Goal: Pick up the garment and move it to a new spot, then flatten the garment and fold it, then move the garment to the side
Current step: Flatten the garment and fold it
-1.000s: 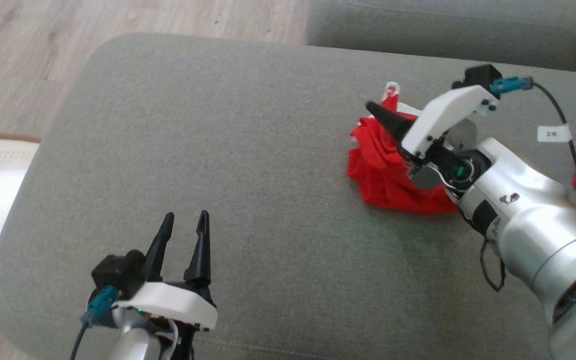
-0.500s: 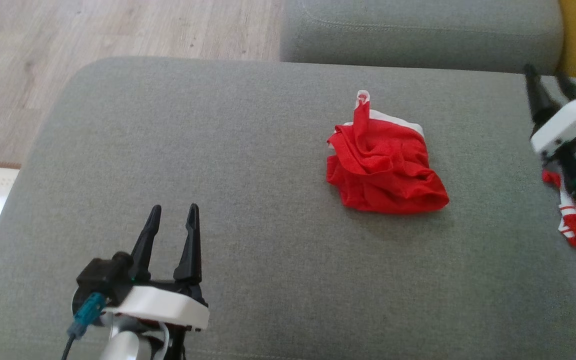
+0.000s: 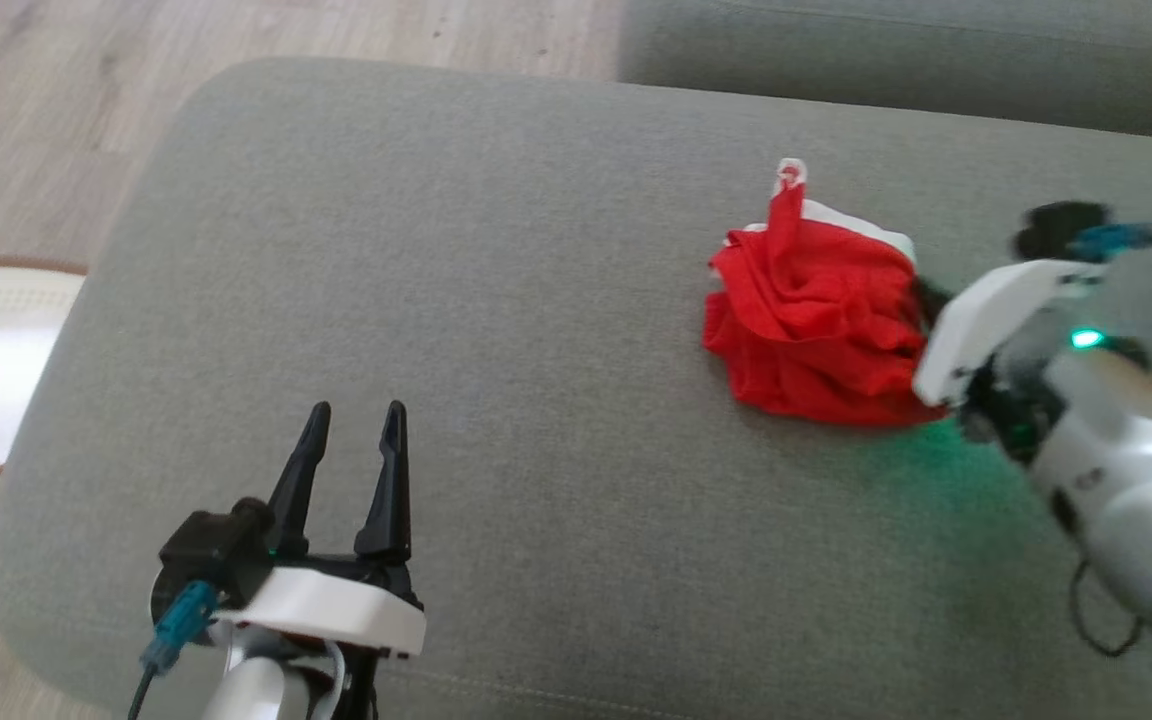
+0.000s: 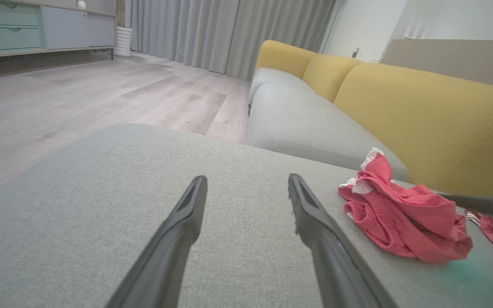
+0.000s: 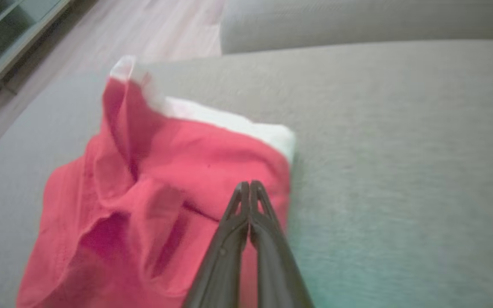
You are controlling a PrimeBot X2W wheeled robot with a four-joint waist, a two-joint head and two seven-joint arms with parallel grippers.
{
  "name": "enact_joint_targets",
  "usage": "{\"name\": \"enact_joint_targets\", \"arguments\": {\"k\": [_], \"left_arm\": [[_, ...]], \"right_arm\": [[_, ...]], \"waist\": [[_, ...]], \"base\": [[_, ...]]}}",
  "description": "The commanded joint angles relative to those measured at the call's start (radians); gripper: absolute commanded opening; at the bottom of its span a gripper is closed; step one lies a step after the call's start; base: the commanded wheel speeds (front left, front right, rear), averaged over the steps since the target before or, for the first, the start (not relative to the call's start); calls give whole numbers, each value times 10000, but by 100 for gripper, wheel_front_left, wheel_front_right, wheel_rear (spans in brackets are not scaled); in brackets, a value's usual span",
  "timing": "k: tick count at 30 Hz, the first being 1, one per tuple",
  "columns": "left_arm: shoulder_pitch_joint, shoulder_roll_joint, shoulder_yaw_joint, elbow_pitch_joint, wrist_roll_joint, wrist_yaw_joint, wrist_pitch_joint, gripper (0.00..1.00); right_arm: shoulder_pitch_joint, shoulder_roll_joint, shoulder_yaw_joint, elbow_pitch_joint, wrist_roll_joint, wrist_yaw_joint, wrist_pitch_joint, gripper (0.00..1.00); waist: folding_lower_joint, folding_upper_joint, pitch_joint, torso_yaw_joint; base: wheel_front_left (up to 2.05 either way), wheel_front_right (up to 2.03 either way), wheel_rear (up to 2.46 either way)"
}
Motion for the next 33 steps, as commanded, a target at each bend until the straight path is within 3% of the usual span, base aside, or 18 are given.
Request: {"name": "enact_joint_targets", "arguments": {"k": [1,6,14,20,23,24,25,26,27,33], "left_arm": [[-506,16,287,-293,59,50,-78,100],[-468,16,367,-267,31,99,-78,100],[-448,16,388,-295,-63,143,-78,100],[-379,16,439,-295,-37,170,-78,100],[-334,16,516,-325,0,168,-78,100],[-311,16,558,-350,27,160,-78,100],[-290,16,604,-378,68,150,-78,100],[-268,16,665,-414,114,144,-78,100],[-245,16,729,-448,162,138,-78,100],[-142,16,1242,-607,517,25,-78,100]], "right_arm": [[153,153,67,-149,39,67,141,0],[439,570,157,-1046,223,67,648,0],[1034,1115,506,-3786,-332,67,-972,0],[1016,599,473,-4656,-915,67,-2622,0],[1001,295,221,-4849,-1122,67,-2939,0],[1006,126,51,-4939,-1272,67,-3019,6],[1011,-49,-175,-5016,-1462,67,-3066,41],[1004,-215,-606,-5135,-1696,67,-3084,92],[1042,-387,-1178,-5301,-2037,67,-3090,100],[2529,-981,-4957,-6841,-4783,67,-3097,100]], "waist": [[0,0,50,134],[0,0,65,303],[0,0,47,116],[0,0,-151,-142],[0,0,-252,-265],[0,0,-307,-330],[0,0,-362,-404],[0,0,-419,-495],[0,0,-474,-585],[0,0,-824,-1188]], "base": [[0,0,0],[0,0,0],[0,0,0],[0,0,0],[0,0,0],[0,0,0],[0,0,0],[0,0,0],[0,0,0],[0,0,0]]}}
